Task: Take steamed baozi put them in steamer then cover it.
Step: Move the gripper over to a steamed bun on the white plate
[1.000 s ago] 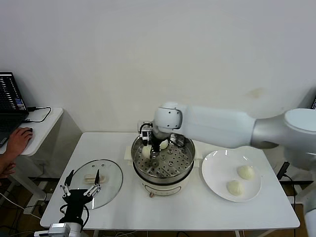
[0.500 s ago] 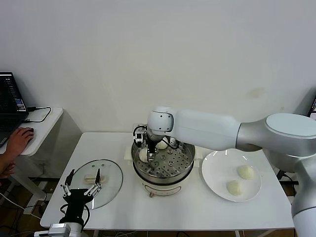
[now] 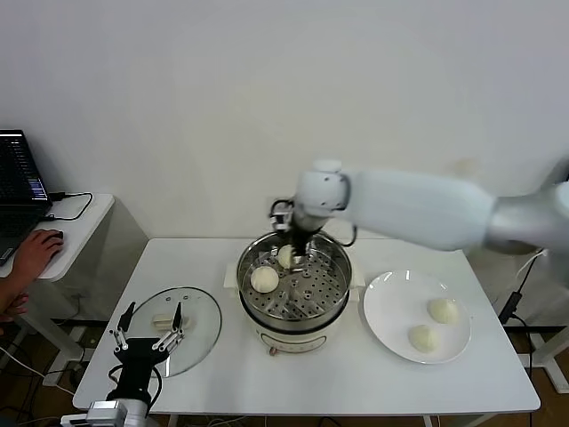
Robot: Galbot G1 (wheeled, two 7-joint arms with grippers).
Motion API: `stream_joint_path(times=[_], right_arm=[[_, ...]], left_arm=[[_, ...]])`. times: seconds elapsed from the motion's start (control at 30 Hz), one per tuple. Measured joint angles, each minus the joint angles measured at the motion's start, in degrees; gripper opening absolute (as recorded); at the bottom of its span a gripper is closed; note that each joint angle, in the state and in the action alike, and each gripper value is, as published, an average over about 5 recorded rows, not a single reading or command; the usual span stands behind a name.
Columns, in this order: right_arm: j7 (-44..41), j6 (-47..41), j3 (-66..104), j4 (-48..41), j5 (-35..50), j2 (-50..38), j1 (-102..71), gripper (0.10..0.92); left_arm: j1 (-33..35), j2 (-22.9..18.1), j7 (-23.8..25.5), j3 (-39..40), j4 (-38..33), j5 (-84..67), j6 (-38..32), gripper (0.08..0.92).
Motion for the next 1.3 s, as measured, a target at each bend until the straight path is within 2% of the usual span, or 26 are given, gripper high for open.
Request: stream_joint_path(times=[0.3, 0.67, 0.9, 1.3], right_arm=[[-6.24, 6.54, -2.15, 7.7, -7.33, -16.31, 2.51, 0.823], [-8.8, 14.59, 2.46, 9.79, -19.83, -30.41, -7.16, 0.823], [-8.55, 17.46, 11.98, 8.7, -26.7, -33.72, -21.19, 0.822], [-7.61, 19.5, 23.48, 6.0, -33.78, -33.98, -38.3, 0.822]], left_arm=[[0.04, 0.36, 0.04, 0.53, 0.44, 0.3, 0.11, 0.823], [0.09, 0.41, 0.07, 0.42, 1.34, 0.57, 0.14, 0.823], [0.46, 0.37, 0.09, 0.08, 1.12, 0.87, 0.47, 0.823], [1.35, -0.35, 0.08, -0.35, 0.82, 1.34, 0.59, 0.823]])
